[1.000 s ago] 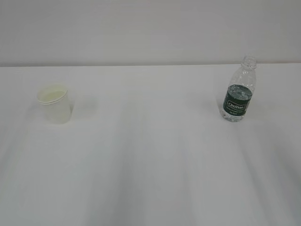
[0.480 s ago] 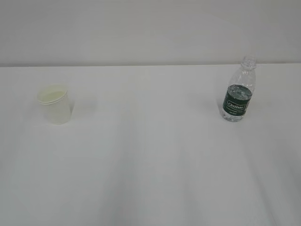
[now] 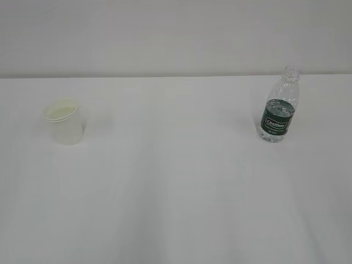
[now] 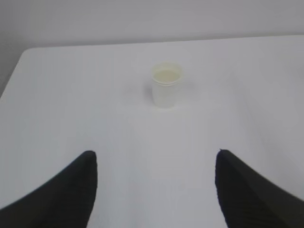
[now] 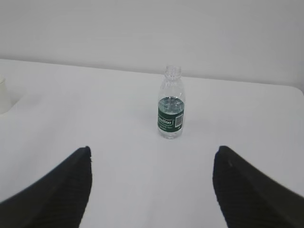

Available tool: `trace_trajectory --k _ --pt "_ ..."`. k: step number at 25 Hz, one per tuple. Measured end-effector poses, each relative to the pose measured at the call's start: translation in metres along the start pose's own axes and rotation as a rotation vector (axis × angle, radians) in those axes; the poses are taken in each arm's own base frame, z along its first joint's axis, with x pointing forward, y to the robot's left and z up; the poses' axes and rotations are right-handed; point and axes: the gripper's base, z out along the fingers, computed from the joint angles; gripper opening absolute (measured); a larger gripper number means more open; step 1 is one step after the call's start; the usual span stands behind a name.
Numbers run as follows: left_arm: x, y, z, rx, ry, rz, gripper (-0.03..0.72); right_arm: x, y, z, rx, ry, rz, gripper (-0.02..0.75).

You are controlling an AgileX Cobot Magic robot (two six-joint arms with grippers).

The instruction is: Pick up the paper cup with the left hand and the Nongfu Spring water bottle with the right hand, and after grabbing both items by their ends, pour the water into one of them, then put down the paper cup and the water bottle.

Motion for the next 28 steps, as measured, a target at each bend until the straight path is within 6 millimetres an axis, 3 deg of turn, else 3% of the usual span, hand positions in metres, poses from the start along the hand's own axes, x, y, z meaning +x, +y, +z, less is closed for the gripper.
trace_trajectory --k 17,28 --pt "0.022 -0.003 -0.009 0.033 0.193 -0.001 0.538 0.021 0.002 -0.005 -0.019 0.212 0.046 0.592" --pt "0.033 -0.002 -0.002 0.030 0.260 0.003 0.536 0.033 0.004 -0.002 -0.019 0.256 0.072 0.592"
